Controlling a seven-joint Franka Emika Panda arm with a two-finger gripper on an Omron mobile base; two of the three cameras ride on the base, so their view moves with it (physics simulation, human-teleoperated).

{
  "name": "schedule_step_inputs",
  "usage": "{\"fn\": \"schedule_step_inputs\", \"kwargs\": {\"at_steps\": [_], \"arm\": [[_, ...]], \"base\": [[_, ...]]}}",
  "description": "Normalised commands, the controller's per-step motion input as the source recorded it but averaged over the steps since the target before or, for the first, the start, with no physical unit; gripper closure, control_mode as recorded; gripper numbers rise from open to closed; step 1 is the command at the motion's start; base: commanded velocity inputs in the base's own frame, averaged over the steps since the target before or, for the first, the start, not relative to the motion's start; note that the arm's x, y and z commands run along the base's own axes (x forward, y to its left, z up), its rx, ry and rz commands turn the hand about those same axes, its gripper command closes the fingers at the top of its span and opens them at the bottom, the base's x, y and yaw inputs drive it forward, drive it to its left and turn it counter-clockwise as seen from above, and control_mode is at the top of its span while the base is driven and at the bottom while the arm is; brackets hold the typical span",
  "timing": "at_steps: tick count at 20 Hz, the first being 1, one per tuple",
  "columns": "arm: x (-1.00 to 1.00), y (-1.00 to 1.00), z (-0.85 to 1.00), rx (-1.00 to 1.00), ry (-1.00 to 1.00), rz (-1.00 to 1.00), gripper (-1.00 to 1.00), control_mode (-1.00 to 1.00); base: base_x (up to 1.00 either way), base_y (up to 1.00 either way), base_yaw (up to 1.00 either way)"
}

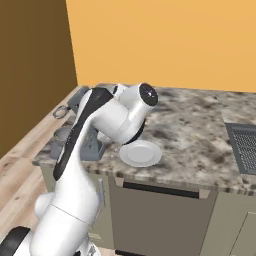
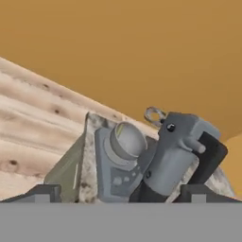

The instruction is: Add butter and sugar cubes to the stand mixer bowl and then turn on the stand mixer to begin making frosting.

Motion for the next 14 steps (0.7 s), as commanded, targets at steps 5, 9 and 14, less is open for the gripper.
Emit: {"fn": "schedule_step_inputs", "kwargs": {"at_steps": [5, 9, 14], "arm": [[0.00, -0.25, -0.56, 0.32, 0.31, -0.17, -1.00, -1.00], [0.00, -0.02, -0.69, 0.25, 0.43, -0.22, -1.00, -1.00], [0.07, -0.02, -0.70, 0.22, 0.48, -0.22, -1.00, -1.00]], "base": [[0.00, 0.00, 0.00], [0.00, 0.00, 0.00], [0.00, 0.00, 0.00]]}}
